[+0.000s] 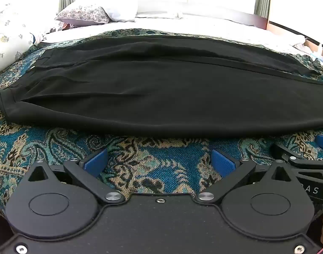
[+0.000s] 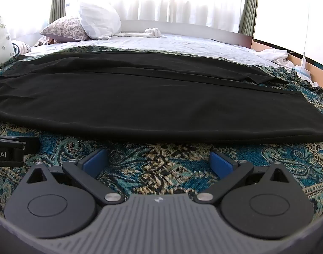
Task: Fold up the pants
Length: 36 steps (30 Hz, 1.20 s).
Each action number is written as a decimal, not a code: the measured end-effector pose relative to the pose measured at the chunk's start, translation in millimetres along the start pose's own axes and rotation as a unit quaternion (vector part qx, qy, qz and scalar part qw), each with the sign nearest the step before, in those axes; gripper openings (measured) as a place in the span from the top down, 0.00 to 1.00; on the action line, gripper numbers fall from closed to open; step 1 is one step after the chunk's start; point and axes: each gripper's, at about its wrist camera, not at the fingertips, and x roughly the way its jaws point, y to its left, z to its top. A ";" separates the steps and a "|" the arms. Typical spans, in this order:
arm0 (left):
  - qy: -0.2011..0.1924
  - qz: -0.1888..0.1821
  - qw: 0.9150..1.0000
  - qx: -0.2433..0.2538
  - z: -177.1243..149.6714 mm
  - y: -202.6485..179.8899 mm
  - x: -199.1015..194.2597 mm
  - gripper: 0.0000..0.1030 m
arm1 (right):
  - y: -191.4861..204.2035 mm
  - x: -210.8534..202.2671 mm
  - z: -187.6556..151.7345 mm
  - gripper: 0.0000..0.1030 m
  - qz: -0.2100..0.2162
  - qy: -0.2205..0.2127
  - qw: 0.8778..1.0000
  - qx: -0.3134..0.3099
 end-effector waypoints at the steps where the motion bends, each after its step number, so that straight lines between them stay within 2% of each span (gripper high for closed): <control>1: 0.000 0.000 1.000 0.001 0.1 -0.1 0.2 0.00 | 0.1 -0.2 -0.2 0.00 0.000 0.000 1.000 0.000; 36: -0.005 0.000 1.000 0.001 -3.2 0.2 0.1 0.00 | 0.2 -0.9 -0.4 0.00 -0.001 -0.003 1.000 -0.001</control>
